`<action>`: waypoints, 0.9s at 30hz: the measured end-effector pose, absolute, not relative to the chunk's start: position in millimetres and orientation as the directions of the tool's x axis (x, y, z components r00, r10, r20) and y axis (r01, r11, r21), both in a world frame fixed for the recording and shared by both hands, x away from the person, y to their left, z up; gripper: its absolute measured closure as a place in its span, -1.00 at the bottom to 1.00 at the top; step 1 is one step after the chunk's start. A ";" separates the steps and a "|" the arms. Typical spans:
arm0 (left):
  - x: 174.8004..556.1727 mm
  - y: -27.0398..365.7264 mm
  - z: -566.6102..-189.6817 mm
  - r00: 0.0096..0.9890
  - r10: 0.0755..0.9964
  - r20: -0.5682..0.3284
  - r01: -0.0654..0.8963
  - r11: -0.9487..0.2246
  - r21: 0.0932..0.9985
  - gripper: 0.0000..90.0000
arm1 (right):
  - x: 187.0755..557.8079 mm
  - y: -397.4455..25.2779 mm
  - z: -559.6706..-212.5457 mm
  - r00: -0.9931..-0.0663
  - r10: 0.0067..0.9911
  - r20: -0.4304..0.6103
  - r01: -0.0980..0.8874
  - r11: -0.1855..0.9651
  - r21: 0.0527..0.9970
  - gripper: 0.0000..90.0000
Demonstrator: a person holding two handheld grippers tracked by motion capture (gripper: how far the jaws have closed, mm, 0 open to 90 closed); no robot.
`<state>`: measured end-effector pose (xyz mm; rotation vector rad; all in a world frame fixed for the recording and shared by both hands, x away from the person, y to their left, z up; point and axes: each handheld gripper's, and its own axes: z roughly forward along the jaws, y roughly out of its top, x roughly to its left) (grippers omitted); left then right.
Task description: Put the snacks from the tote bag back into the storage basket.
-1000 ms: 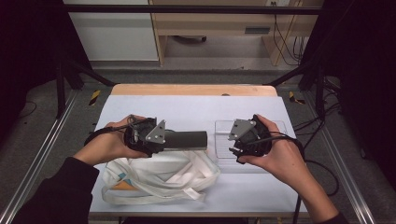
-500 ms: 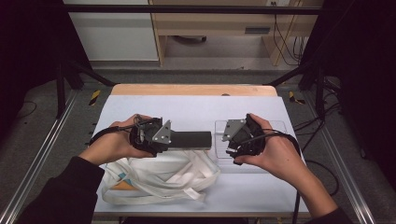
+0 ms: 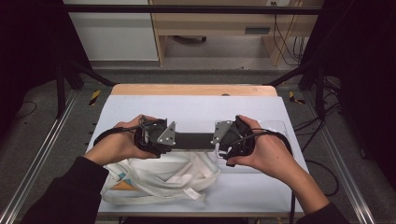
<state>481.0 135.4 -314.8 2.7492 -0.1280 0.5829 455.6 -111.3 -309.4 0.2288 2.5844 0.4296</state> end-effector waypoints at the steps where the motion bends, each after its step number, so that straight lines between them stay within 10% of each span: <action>1: 480.8 134.8 -314.6 0.912 -0.022 0.410 -0.156 -0.943 0.296 -0.04 | 455.8 -110.7 -309.8 -0.859 0.235 -0.454 0.075 0.937 0.342 -0.62; 27: 474.6 122.5 -314.5 0.909 -0.054 0.414 -0.191 -0.936 0.297 -0.04 | 460.3 -90.7 -319.0 -0.884 0.183 -0.430 0.044 0.949 0.314 -0.58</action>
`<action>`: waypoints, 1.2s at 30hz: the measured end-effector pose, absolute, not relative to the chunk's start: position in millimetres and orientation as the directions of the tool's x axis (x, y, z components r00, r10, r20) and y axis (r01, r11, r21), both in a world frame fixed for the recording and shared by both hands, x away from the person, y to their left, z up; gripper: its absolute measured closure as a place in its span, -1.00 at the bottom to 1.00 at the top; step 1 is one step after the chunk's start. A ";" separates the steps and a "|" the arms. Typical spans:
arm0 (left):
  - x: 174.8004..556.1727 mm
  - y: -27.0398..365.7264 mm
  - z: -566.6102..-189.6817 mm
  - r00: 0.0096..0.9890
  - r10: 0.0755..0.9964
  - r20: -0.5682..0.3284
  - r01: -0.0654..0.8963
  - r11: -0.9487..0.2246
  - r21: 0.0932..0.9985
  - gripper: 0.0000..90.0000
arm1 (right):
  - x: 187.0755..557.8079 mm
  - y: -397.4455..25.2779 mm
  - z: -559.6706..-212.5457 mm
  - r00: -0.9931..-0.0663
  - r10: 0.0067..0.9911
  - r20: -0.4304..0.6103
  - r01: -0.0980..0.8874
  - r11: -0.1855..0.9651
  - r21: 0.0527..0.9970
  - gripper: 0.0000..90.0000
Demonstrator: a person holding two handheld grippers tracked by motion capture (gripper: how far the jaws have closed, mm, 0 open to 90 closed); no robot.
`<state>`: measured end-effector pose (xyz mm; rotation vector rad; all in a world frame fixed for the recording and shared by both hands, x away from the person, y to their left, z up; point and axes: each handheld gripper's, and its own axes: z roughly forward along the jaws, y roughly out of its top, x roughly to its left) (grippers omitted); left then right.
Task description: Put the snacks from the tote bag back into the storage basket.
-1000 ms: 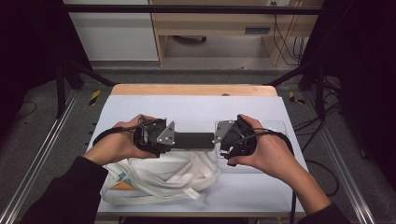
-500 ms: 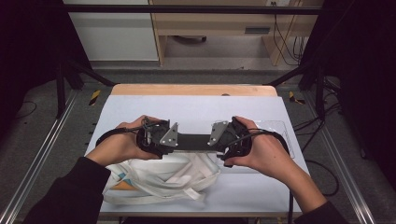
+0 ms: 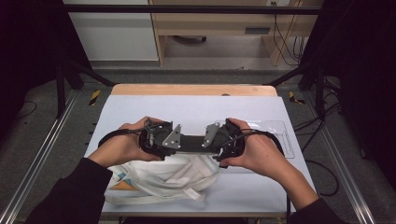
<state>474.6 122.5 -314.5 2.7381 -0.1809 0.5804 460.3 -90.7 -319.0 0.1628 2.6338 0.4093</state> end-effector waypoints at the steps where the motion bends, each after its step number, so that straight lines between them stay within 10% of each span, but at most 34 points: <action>1: 474.3 122.2 -314.4 0.908 -0.055 0.414 -0.192 -0.935 0.297 -0.04 | 460.8 -89.9 -319.4 -0.886 0.181 -0.428 0.045 0.950 0.308 -0.58; 36: 469.5 117.4 -316.3 0.908 -0.078 0.413 -0.215 -0.930 0.297 -0.05 | 466.2 -77.2 -333.6 -0.918 0.129 -0.375 0.032 0.967 0.254 -0.07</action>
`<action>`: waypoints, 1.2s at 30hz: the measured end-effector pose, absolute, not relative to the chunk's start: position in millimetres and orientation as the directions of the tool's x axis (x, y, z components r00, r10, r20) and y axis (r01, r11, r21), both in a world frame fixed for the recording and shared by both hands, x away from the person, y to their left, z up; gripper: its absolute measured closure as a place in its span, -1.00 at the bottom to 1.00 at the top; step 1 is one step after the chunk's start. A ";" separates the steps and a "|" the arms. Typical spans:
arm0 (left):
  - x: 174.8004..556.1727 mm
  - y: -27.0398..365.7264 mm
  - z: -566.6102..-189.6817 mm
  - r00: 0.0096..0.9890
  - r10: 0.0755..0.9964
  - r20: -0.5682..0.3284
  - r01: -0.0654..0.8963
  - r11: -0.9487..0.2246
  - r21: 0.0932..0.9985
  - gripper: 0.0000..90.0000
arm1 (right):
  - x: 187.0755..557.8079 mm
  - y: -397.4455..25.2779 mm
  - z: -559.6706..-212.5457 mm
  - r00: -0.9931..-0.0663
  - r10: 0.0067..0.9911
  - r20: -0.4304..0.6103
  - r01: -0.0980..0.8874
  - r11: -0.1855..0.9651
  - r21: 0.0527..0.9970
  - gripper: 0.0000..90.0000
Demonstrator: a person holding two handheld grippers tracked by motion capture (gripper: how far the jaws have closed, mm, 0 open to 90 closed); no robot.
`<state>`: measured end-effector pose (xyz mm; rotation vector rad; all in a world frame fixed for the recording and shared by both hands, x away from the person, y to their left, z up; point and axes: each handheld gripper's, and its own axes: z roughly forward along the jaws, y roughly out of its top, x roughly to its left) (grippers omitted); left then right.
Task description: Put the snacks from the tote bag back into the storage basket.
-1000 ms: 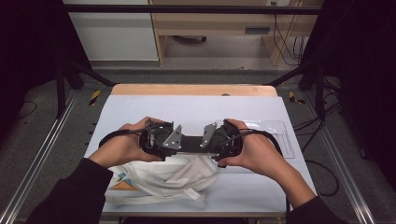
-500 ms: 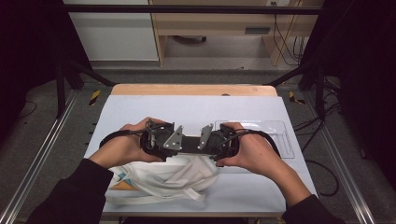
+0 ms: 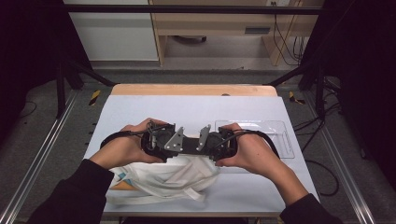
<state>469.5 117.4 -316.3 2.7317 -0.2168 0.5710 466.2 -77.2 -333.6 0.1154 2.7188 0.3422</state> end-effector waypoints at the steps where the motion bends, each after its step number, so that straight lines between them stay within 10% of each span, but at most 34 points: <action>1: 469.7 117.3 -316.5 0.907 -0.083 0.414 -0.220 -0.930 0.295 -0.05 | 466.1 -76.9 -333.9 -0.922 0.123 -0.368 0.030 0.968 0.249 -0.06; 7: 471.3 120.7 -317.2 0.910 -0.044 0.411 -0.197 -0.921 0.337 -0.15 | 466.0 -77.2 -334.8 -0.922 0.120 -0.368 0.027 0.969 0.247 -0.05; 17: 474.5 140.9 -310.2 0.905 0.092 0.415 -0.099 -0.903 0.417 -0.85 | 468.2 -88.6 -332.5 -0.920 0.131 -0.370 0.041 0.970 0.241 -0.05; 36: 487.4 184.7 -327.9 0.882 0.249 0.401 0.011 -0.860 0.510 -0.88 | 488.6 -123.1 -332.6 -0.916 0.159 -0.368 0.073 0.969 0.236 -0.05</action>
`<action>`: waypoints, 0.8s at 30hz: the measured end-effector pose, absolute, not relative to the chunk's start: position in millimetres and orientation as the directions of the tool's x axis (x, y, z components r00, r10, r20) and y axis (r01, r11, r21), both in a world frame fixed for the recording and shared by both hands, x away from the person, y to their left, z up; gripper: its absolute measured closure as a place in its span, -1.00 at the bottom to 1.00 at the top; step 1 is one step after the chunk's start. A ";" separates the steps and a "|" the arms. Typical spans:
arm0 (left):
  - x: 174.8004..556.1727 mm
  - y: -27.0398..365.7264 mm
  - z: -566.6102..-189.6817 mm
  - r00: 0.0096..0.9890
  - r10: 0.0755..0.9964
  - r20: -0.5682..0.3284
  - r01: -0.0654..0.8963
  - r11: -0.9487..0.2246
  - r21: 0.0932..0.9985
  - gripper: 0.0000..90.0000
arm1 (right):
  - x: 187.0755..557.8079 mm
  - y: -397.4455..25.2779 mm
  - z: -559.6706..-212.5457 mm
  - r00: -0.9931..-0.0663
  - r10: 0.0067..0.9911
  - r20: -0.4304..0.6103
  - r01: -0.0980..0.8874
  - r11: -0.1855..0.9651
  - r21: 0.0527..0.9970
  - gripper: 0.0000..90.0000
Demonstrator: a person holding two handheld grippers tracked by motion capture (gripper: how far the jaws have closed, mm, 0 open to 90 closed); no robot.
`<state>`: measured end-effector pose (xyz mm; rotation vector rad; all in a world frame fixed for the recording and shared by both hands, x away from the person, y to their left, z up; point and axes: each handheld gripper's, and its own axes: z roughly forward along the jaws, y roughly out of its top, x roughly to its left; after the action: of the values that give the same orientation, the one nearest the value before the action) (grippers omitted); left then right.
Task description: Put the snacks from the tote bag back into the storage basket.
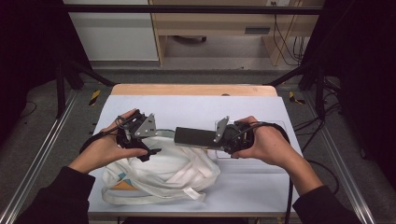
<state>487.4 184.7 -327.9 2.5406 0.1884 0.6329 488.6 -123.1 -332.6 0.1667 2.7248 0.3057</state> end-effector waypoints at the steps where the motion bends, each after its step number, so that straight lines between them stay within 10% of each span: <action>1: 487.5 185.3 -329.4 0.879 0.250 0.405 0.010 -0.861 0.509 -0.88 | 488.8 -125.6 -333.0 -0.916 0.160 -0.368 0.074 0.969 0.238 -0.05; 24: 474.4 197.5 -361.6 0.852 0.382 0.358 0.079 -0.770 0.634 -0.90 | 501.5 -200.6 -335.9 -0.914 0.205 -0.349 0.126 0.964 0.236 -0.05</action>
<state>474.4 197.5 -361.6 2.3958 0.3342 0.6352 501.5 -200.6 -335.9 0.2397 2.7363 0.2944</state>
